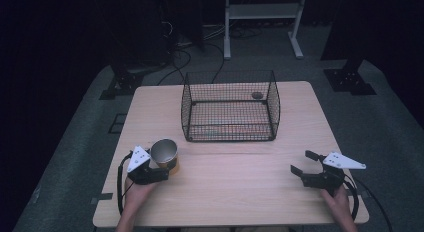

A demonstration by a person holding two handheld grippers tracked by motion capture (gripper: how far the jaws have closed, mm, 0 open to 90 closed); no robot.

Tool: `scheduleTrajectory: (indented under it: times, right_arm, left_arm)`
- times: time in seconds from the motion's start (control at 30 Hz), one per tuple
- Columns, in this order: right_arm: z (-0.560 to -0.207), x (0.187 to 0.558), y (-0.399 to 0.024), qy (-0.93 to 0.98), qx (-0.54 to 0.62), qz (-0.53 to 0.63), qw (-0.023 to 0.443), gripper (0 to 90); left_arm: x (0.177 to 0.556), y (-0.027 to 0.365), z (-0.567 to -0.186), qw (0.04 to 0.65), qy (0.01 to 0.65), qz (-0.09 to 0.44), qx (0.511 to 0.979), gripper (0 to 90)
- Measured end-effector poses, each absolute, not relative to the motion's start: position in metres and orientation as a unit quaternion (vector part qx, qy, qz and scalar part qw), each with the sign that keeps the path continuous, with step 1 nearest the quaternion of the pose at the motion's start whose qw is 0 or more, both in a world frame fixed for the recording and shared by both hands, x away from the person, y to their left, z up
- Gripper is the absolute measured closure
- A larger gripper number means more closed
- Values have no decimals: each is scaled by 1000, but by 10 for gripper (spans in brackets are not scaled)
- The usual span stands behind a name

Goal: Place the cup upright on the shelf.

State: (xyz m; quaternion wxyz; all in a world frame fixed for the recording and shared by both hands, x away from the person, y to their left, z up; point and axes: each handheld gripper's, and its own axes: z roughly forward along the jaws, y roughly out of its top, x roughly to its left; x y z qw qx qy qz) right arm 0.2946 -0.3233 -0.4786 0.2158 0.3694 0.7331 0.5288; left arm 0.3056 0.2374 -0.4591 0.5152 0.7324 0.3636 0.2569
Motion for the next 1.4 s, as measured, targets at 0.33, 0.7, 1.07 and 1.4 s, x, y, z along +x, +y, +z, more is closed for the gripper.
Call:
scheduleTrajectory:
  times: [0.33,0.7,1.07,1.4]
  right_arm:
    - [-479,295,-323,732,371,529,215,130]
    - [-479,295,-324,732,371,529,215,130]
    - [-479,295,-324,731,371,531,214,130]
    - [-479,295,-324,730,374,532,211,130]
  left_arm:
    - [303,233,-455,514,354,258,737,143]
    - [303,212,-428,535,313,256,742,143]
    - [312,189,-408,551,283,243,746,142]
    - [322,171,-390,558,254,234,754,142]
